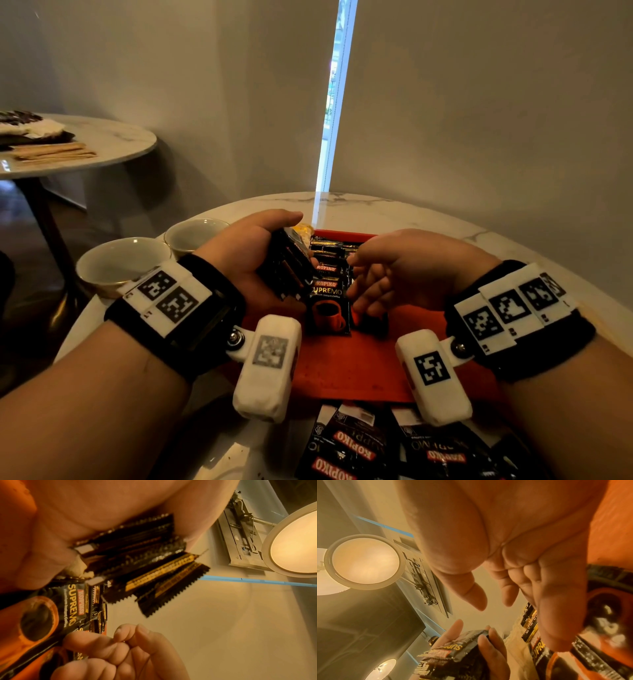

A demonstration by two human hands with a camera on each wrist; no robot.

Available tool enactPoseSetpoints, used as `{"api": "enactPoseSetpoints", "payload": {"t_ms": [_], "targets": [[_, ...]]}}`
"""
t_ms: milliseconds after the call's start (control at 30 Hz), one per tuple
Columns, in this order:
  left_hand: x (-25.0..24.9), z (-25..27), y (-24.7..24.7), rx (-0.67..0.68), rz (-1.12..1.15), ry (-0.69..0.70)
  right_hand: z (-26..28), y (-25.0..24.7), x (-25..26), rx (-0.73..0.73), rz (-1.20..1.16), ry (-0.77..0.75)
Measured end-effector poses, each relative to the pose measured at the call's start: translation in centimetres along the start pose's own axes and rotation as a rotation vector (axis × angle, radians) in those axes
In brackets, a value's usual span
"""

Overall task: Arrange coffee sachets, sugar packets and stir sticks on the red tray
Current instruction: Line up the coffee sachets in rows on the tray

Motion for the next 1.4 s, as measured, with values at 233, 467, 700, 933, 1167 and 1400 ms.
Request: {"api": "enactPoseSetpoints", "payload": {"t_ms": [233, 467, 700, 933, 1167, 1400], "targets": [[0.0, -0.5, -0.9, -0.078, -0.008, 0.035, 0.1, 0.0, 0.2, -0.022, -0.008, -0.024], [-0.4, -0.8, -1.2, -0.059, -0.029, 0.038, 0.2, -0.5, 0.8, -0.039, -0.008, -0.088], [-1.6, -0.7, -1.3, -0.05, -0.008, 0.127, 1.1, -2.3, 4.4, -0.105, -0.067, -0.462], [-1.5, -0.5, -0.2, 0.031, 0.014, 0.193, 3.0, 0.1, 6.0, 0.09, -0.07, -0.648], [-0.9, -1.1, 0.4, 0.085, 0.028, 0.182, 3.4, 0.4, 6.2, 0.032, -0.016, -0.69], [-0.6, -0.8, 1.3, 0.172, 0.037, 0.154, 3.5, -0.1, 6.5, -0.056, -0.045, -0.764]]}}
Point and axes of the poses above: each hand's wrist, its own z-axis away from the middle knuckle, its own y-axis out of the palm, x = y × z, the point moved 9 cm from there along -z, towards the middle knuckle, and after that the axes turned 9 degrees about -x, right-handed, at the moved point
